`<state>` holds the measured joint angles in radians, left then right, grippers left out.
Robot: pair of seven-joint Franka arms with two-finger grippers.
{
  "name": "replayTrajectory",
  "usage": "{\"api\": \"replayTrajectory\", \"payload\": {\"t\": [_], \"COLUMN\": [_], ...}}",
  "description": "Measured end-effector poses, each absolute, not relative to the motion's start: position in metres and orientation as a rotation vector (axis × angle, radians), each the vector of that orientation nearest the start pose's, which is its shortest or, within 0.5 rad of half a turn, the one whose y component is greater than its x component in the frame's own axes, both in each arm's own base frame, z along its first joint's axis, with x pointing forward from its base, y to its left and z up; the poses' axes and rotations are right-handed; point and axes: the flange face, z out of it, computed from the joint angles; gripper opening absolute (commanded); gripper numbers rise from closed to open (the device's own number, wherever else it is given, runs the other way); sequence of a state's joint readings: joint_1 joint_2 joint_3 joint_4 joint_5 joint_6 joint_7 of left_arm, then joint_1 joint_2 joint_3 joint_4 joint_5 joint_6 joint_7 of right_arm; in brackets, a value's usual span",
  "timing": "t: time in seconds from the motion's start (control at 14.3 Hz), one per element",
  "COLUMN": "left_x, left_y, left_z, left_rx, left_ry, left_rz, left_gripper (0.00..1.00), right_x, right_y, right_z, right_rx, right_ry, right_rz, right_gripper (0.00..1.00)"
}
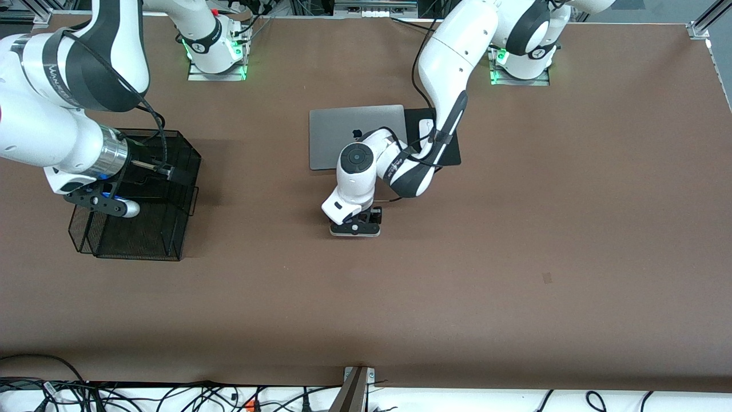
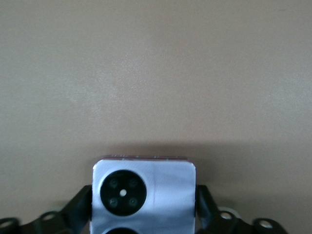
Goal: Place phones with both arms
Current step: 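Lower the white phone beside the laptop and open the left gripper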
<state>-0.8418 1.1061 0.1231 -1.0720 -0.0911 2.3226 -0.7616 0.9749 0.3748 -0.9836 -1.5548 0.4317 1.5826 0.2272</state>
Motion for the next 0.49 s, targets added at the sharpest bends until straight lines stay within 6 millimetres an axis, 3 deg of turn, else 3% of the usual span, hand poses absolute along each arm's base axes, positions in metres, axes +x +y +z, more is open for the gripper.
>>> {"api": "replayTrajectory", "payload": {"t": [0.21, 0.49], "left_x": [0.571, 0.590], "left_y": [-0.541, -0.525], "left_z": [0.159, 0.186], "left_rx": [-3.214, -3.183], "left_ry": [-0.061, -0.114], "left_rz": [-0.236, -0.186], "left_gripper": [1.00, 1.00], "right_x": [0.606, 0.605], "right_y": [0.120, 0.126], "right_z": [0.493, 0.491], "right_rx": [-3.003, -3.002], "right_ry": [0.403, 0.407], "right_rz": [0.290, 0.297], "right_gripper": [0.99, 0.99]}}
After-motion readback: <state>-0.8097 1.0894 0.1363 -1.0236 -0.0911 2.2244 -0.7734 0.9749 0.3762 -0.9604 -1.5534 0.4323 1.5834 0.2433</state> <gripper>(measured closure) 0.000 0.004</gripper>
